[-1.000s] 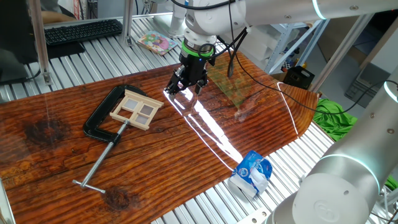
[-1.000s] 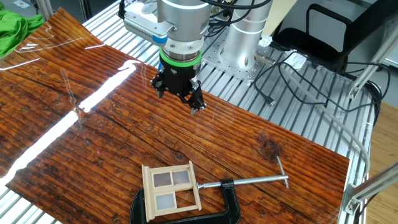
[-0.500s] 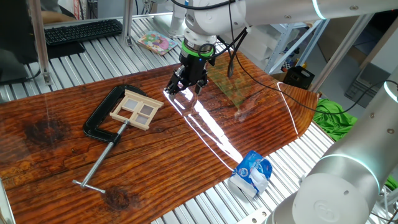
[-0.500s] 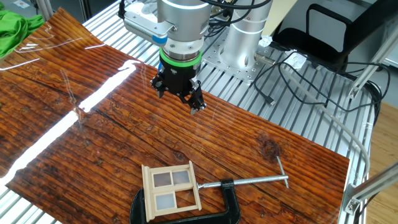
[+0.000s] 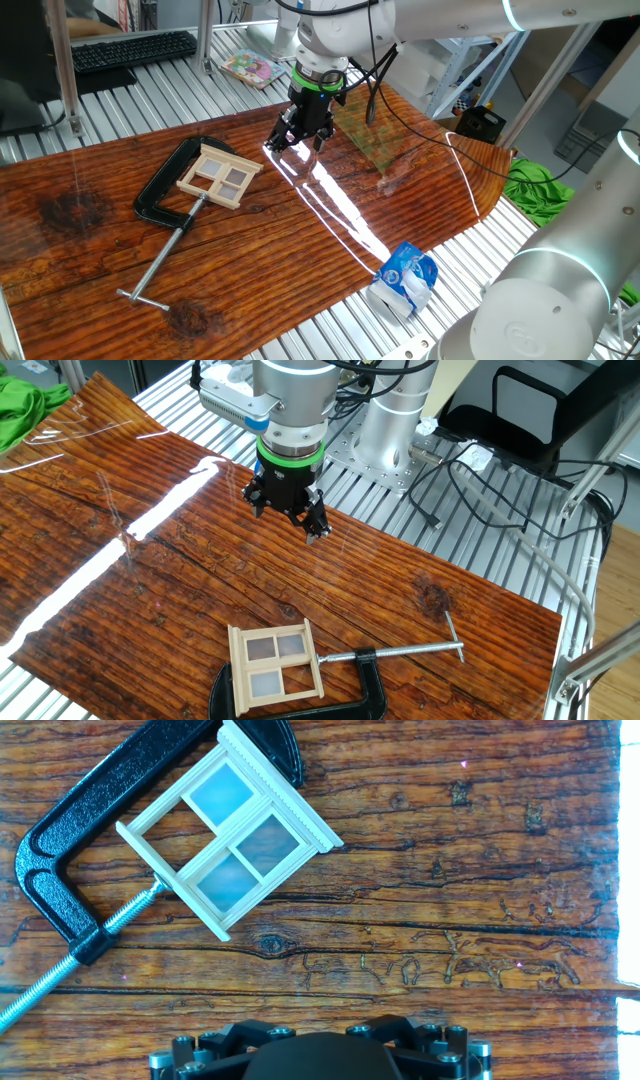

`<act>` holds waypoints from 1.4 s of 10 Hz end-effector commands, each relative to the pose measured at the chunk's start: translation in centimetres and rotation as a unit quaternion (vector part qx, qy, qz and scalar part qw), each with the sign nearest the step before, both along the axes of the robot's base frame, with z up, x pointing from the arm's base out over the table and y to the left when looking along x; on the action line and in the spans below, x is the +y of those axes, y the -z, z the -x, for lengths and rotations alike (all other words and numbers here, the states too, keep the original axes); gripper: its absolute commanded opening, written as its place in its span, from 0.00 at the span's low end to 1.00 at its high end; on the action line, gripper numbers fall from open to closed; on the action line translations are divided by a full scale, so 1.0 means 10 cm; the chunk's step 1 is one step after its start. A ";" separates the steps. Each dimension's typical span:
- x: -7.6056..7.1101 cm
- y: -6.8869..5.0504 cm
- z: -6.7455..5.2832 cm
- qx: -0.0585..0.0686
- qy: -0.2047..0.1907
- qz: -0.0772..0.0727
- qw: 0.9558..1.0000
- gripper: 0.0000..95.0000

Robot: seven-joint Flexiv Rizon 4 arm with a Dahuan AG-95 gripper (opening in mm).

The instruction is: Open a sliding window

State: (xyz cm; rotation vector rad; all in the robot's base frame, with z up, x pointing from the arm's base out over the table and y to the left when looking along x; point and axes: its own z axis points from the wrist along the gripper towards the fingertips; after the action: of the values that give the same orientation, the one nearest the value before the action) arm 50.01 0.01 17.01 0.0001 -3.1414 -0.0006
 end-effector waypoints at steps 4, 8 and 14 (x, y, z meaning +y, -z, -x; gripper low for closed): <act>0.00 0.01 0.00 -0.021 0.051 -0.012 0.998 0.00; 0.00 0.01 0.00 -0.020 0.051 -0.012 0.998 0.00; 0.01 0.03 -0.01 -0.021 0.053 -0.013 0.998 0.00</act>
State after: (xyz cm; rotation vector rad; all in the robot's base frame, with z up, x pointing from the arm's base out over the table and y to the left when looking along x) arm 50.06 0.17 16.57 -0.1742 -3.1797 -0.0429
